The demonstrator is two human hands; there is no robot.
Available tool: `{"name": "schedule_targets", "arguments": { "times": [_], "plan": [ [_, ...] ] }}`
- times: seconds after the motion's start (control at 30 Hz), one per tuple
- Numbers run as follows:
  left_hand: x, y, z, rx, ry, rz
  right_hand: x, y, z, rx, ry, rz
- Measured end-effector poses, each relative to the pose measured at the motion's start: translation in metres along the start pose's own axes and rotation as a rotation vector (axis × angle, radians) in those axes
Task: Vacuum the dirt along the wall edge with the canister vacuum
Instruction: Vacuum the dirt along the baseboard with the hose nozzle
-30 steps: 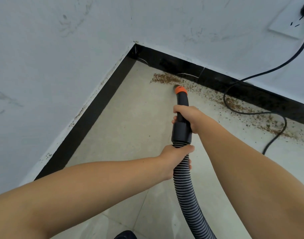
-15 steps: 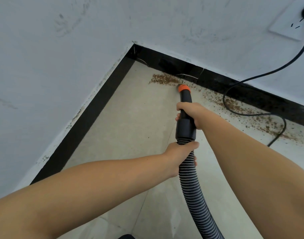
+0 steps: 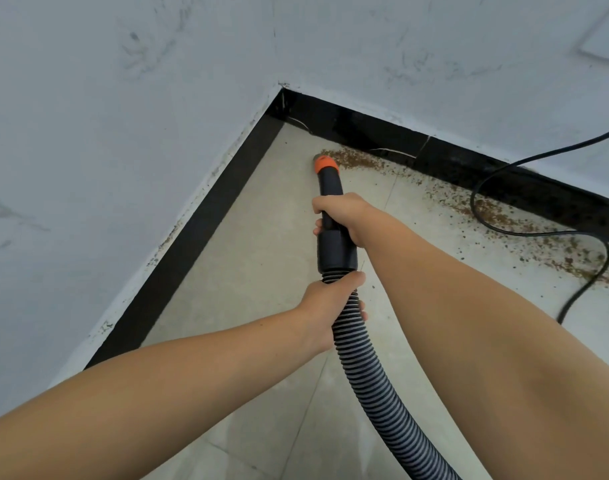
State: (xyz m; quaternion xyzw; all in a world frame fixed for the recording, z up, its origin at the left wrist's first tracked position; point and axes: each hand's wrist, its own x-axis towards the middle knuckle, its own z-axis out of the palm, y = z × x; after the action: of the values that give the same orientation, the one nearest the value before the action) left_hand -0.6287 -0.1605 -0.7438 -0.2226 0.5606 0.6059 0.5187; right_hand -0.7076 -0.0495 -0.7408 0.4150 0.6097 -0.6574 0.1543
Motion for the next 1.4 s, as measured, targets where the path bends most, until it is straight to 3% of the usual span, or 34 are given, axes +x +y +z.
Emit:
{"name": "schedule_targets", "arguments": {
  "times": [0.47, 1.1, 1.4],
  "plan": [
    [0.005, -0.019, 0.061, 0.147, -0.148, -0.053, -0.014, 0.028, -0.093, 0.094, 0.269, 0.071],
    [0.014, 0.005, 0.015, -0.012, 0.024, 0.028, 0.013, -0.009, -0.012, -0.043, -0.002, -0.014],
    [0.02, 0.008, 0.022, 0.07, -0.085, -0.039, 0.014, -0.001, -0.039, 0.036, 0.148, 0.016]
  ]
}}
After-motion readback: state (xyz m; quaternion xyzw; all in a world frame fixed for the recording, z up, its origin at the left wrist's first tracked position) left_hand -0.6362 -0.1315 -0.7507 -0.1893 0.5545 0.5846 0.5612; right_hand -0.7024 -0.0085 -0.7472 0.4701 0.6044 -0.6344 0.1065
